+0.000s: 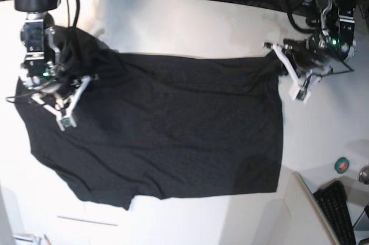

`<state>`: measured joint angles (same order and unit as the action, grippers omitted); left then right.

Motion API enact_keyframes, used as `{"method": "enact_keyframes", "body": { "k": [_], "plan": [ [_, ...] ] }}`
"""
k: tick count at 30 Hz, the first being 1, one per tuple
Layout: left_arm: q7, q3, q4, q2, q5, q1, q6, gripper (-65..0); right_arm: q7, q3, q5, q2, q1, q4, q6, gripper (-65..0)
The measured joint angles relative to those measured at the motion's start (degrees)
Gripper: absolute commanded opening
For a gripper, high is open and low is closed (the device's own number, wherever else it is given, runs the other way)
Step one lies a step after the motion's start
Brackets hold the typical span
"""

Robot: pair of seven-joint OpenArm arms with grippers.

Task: Layout the t-shirt on the table in an organized manner, then fold the t-shirt properly
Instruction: 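Pull the shirt corner away from the right gripper with the left gripper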

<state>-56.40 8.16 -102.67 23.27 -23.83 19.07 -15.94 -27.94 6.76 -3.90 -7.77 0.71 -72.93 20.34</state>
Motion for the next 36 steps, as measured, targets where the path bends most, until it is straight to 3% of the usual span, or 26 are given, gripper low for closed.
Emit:
{"method": "enact_keyframes", "body": {
  "k": [5,10,13,16,22,25,27,30,33,34,36],
  "plan": [
    [0.3,-0.5,-2.7,1.9,-0.5,7.4,-0.4,-65.0,-0.3,-4.1,-0.1,-0.3,-0.2,1.4,0.0,-65.0],
    [0.5,-0.3,-3.3,5.5,0.2,11.6,0.0,-65.0,-0.3,-3.9,0.0,0.8,-0.2,1.7,-0.3,-65.0],
    [0.5,-0.4,-3.2,6.8,-0.1,13.4,-0.2,-65.0,-4.3,-3.9,-0.2,0.3,-0.2,1.8,-0.3,-65.0],
    [0.8,-0.3,-2.5,8.4,0.2,14.6,-0.2,-65.0,-2.6,-3.4,0.0,-0.1,-0.4,4.1,-0.4,-65.0],
    [1.2,-0.3,1.7,5.8,12.6,13.6,-0.6,-65.0,-1.6,-1.4,1.3,-0.7,-3.0,8.1,-0.2,-65.0],
    [1.4,-0.3,2.5,4.5,14.7,12.2,-0.6,-65.0,-1.7,-1.4,0.9,-0.7,-2.1,6.5,-0.3,-65.0],
    [1.6,0.0,2.6,4.7,14.9,12.0,-0.4,-56.4,-3.7,-1.4,0.4,-0.7,-0.9,4.2,-0.3,-65.0],
    [0.9,0.3,2.7,4.7,15.2,11.9,-0.4,-34.2,-6.5,-1.4,-0.5,-0.7,1.7,-0.2,-1.0,-65.0],
    [0.9,0.7,2.6,4.7,15.5,11.6,-0.4,-11.8,-9.4,-1.4,-0.4,-0.9,3.4,-5.1,-4.8,-65.0],
    [0.9,2.0,1.8,4.4,15.0,11.7,-0.5,-7.1,-9.3,-1.4,-0.4,-1.2,4.0,-6.8,-5.4,-65.0],
    [0.8,7.2,-2.5,3.9,14.5,14.0,-0.4,-5.9,-9.4,-1.2,-0.4,-1.5,5.2,-9.6,-6.7,-65.0]
  ]
}}
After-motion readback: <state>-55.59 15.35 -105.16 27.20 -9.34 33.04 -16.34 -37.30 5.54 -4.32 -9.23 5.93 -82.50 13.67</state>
